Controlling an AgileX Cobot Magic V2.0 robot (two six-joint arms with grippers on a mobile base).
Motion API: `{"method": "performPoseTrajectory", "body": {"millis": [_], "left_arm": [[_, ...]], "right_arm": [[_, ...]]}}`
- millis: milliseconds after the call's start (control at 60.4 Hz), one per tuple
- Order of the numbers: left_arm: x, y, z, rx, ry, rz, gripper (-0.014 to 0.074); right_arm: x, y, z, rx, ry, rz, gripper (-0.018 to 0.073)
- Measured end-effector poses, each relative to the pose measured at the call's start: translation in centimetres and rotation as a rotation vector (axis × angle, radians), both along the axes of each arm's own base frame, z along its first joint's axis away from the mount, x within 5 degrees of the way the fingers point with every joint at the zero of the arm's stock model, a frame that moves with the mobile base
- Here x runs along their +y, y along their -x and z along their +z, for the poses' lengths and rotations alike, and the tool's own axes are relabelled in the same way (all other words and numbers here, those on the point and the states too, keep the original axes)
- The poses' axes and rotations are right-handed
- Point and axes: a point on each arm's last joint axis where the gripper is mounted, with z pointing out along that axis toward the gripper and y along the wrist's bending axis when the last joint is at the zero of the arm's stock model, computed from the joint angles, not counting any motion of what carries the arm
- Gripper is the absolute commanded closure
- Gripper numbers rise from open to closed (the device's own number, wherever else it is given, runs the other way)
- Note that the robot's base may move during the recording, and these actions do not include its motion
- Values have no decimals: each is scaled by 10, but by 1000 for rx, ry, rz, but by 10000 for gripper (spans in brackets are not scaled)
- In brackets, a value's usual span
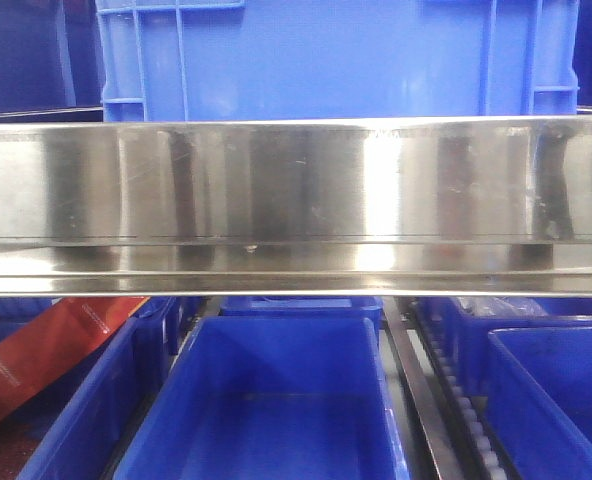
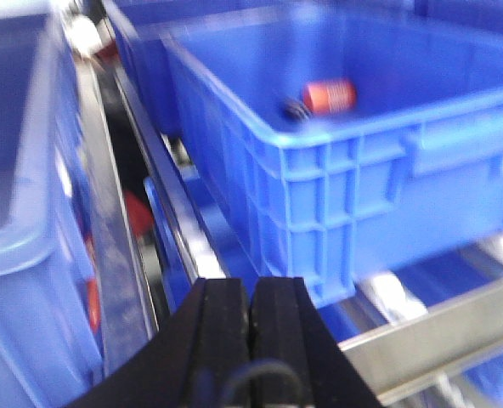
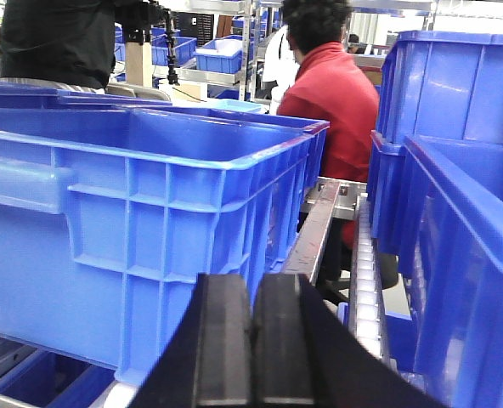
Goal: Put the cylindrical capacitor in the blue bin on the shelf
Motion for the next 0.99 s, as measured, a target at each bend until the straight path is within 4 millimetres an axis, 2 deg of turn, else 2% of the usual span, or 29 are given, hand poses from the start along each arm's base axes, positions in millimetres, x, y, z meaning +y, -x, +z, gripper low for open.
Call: {"method": "performPoseTrajectory", "body": {"millis": [132,381,480,629,729,993], "left_arm": [[10,10,-30,-76,34,77,707],[25,29,-121,-224,79,245,707],[28,31,-154,-256,97,294,707],[30,24,-194,-204,125,334,707],[30,21,-209,-180,131,342,707],[30,21,-209,-206,121,343,707]], "right_arm": [[0,0,0,0,0,0,722],[0,0,0,0,0,0,722],[0,0,0,0,0,0,722],[0,0,0,-1,-2,-1,722],[0,0,0,-2,-3,-1,722],[0,0,-1,-4,-3,-1,722]]}}
